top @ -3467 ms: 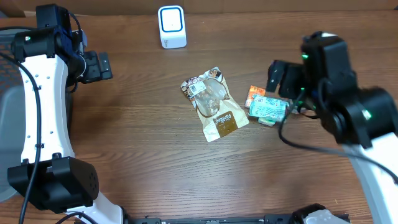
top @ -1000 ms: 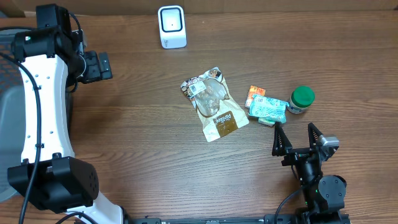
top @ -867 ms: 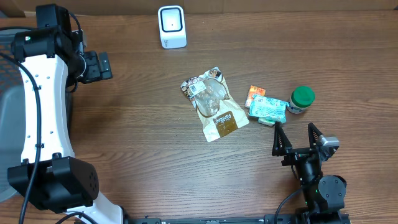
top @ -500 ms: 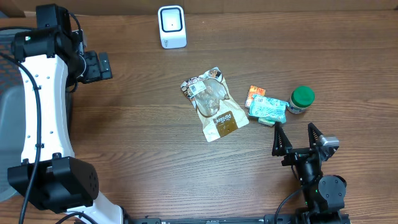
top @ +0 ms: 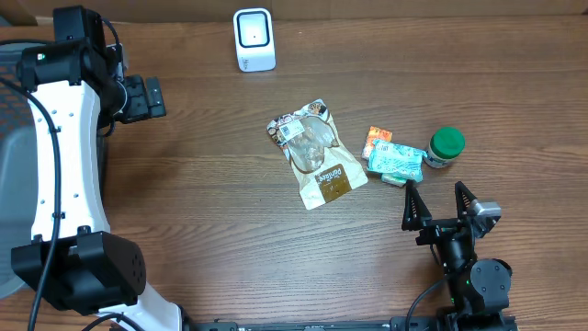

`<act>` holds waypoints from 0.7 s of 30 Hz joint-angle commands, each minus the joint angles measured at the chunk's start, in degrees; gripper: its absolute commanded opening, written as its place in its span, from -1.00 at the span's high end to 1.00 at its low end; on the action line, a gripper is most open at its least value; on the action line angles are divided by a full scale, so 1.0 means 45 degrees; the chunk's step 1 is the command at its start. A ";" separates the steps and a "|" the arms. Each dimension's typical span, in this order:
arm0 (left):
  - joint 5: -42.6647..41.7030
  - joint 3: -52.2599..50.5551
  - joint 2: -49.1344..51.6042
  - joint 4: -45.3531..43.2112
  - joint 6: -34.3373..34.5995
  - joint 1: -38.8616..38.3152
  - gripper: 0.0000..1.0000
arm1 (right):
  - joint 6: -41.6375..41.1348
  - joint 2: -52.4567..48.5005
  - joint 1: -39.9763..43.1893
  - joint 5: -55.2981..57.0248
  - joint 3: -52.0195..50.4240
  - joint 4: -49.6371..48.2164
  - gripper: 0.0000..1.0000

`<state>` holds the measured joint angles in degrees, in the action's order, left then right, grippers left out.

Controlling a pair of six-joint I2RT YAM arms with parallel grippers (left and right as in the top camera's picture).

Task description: Scan the item barcode

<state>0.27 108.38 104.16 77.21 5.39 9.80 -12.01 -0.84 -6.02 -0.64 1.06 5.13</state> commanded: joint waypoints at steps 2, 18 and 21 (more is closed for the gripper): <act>0.0073 0.0102 -0.0005 0.0024 -0.0160 -0.0019 -0.99 | 0.0019 0.0151 0.0058 0.0019 -0.0136 -0.0068 -1.00; 0.0073 0.0102 -0.2254 0.0029 -0.0160 -0.0743 -0.99 | 0.0019 0.0151 0.0058 0.0019 -0.0136 -0.0068 -1.00; 0.0073 0.0092 -0.3317 0.0024 -0.0160 -0.1137 -0.99 | 0.0019 0.0151 0.0058 0.0019 -0.0136 -0.0068 -1.00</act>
<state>0.27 108.36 96.23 77.19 5.37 6.46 -11.99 -0.84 -6.02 -0.62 1.06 5.10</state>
